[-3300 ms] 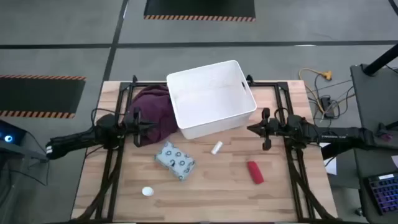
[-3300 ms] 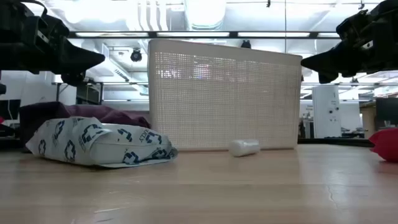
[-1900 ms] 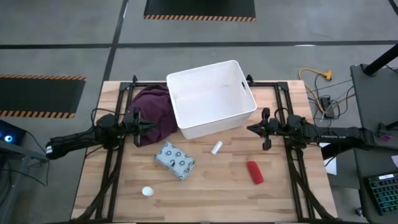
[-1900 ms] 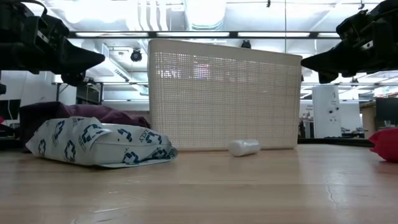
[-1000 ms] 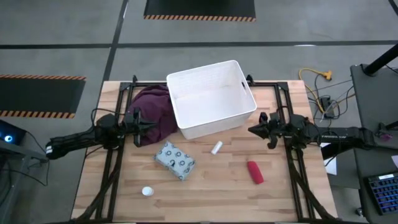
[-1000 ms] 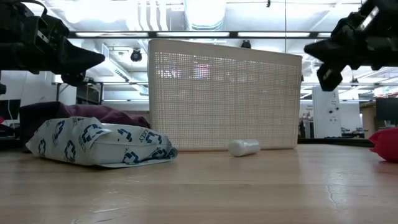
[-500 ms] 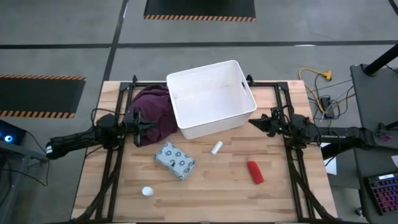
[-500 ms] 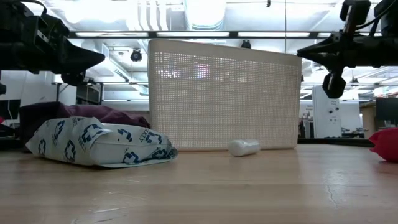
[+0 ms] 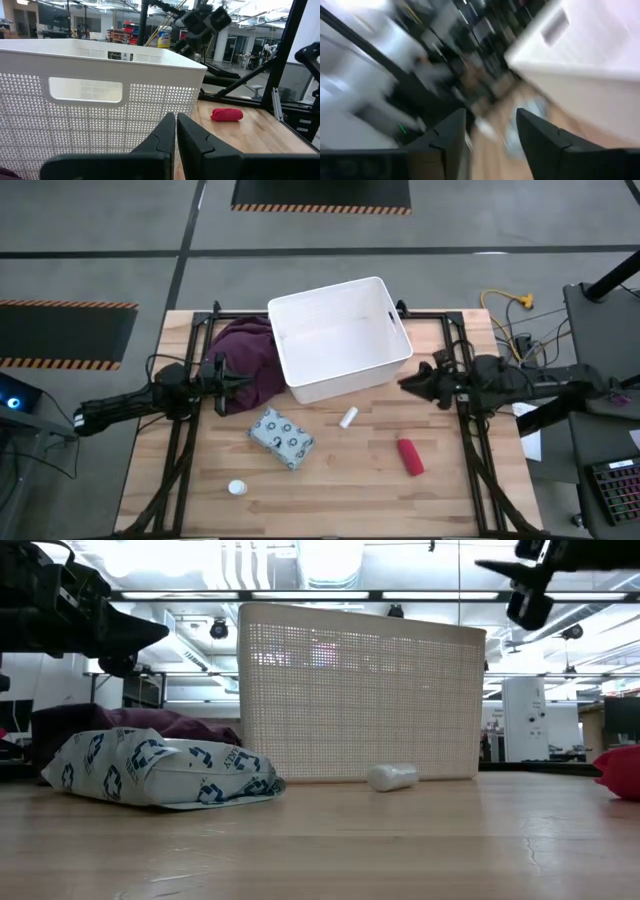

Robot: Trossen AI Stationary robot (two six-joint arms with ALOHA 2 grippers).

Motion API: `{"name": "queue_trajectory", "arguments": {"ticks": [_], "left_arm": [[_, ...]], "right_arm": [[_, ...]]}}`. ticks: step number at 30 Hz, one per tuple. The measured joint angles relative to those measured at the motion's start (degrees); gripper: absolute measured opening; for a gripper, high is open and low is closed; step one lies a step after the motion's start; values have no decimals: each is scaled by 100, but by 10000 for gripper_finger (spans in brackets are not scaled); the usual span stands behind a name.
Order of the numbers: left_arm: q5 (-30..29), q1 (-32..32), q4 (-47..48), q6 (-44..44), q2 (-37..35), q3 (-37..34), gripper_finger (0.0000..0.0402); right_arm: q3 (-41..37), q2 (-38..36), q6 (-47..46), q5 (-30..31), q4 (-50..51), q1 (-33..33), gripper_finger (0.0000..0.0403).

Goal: Pick & place medical supplies in basket/bin
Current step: Put the red bandage into the white bin

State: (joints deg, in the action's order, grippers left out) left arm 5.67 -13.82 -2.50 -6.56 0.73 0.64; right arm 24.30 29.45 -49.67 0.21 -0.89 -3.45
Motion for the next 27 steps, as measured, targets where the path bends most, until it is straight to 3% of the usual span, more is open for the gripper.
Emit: {"name": "queue_trajectory", "arguments": {"ticks": [3,6,13,19,27], "left_arm": [[-1,0,-1,1,0,0,0],[-2,-2,0,-1,0,0,0],[-7,-2,-2,1,0,0,0],[-8,-2,-6,-246,0,0,0],[-9,-2,-4,-302,1,0,0]], "right_arm": [[823,614,-295,-7,1730,-313,192],[1447,1298,-1263,-24,2864,-649,198],[2394,2864,-2148,-31,3938,-1518,192],[2910,4054,-3729,-48,5501,-2090,191],[3165,5079,-4273,-31,5773,-2492,208]]}}
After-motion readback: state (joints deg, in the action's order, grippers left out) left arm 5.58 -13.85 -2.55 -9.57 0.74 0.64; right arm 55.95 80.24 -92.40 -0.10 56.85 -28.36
